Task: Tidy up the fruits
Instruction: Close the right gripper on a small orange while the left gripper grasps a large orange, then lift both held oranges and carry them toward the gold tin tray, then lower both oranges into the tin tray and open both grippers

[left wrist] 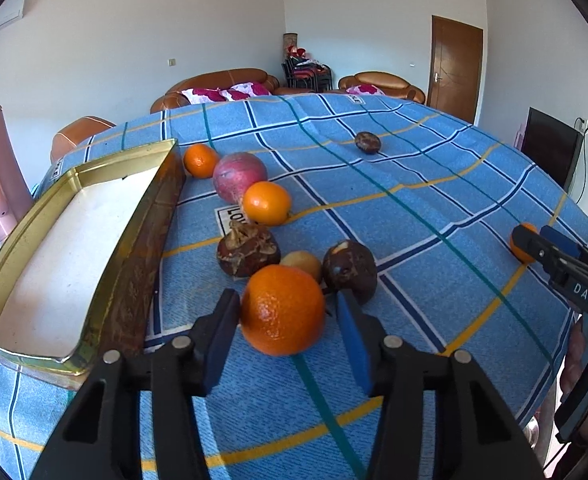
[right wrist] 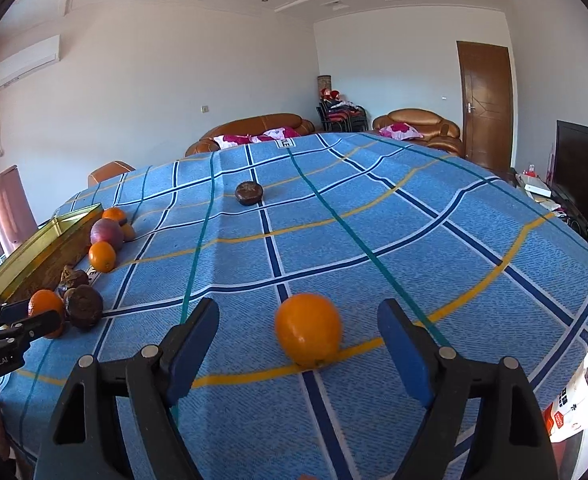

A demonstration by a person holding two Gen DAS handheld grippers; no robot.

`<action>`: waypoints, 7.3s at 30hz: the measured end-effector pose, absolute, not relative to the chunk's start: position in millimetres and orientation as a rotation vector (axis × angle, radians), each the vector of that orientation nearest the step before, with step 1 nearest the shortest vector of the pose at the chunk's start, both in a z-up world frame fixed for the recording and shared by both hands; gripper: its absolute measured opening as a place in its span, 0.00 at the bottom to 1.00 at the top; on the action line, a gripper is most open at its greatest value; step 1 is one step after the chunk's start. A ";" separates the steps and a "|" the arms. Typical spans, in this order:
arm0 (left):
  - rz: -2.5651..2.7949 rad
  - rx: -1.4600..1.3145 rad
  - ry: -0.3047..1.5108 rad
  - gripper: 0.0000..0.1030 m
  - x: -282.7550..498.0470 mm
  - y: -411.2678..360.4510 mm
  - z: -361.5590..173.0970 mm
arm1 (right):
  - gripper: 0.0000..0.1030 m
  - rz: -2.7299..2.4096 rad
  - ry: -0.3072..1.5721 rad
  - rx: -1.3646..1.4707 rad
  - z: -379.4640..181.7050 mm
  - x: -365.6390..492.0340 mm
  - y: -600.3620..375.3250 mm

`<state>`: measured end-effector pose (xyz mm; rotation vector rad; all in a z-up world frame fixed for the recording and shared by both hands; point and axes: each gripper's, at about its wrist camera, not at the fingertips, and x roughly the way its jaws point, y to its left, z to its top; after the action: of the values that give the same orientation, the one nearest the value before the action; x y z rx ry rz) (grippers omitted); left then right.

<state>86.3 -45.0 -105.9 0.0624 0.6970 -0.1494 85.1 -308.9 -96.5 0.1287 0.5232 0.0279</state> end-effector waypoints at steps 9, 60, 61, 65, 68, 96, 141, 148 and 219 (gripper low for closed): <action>-0.155 0.015 0.756 0.48 94.6 -35.7 -111.0 | 0.37 0.042 0.648 0.093 -106.0 110.1 -309.4; -0.073 -0.001 0.482 0.44 73.5 27.3 -48.7 | 0.36 0.466 0.406 -0.078 -13.7 98.6 -154.3; -0.069 0.000 0.480 0.44 73.5 28.5 -47.6 | 0.36 0.470 0.402 -0.081 -11.1 99.2 -152.2; -0.056 0.007 0.471 0.44 74.7 32.7 -44.8 | 0.36 0.485 0.385 -0.092 -2.7 102.0 -141.8; -0.047 0.005 0.467 0.44 75.7 38.1 -43.4 | 0.36 0.497 0.376 -0.099 0.3 105.4 -134.8; 0.071 -0.012 0.400 0.44 84.3 81.5 -31.6 | 0.36 0.581 0.276 -0.086 22.3 118.4 -80.9; 0.255 -0.099 0.474 0.44 106.3 167.5 -68.8 | 0.36 0.642 0.390 -0.122 -42.2 165.0 6.8; 0.252 -0.080 0.517 0.44 114.1 164.6 -71.9 | 0.37 0.651 0.438 -0.134 -46.9 172.1 13.4; 0.231 -0.188 0.450 0.98 88.1 164.0 -62.5 | 0.63 0.546 0.530 -0.093 -37.9 154.4 -92.4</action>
<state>88.1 164.0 -62.5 -0.1878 0.4501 0.2307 154.4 -92.4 -37.9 -0.0928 0.5302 0.5455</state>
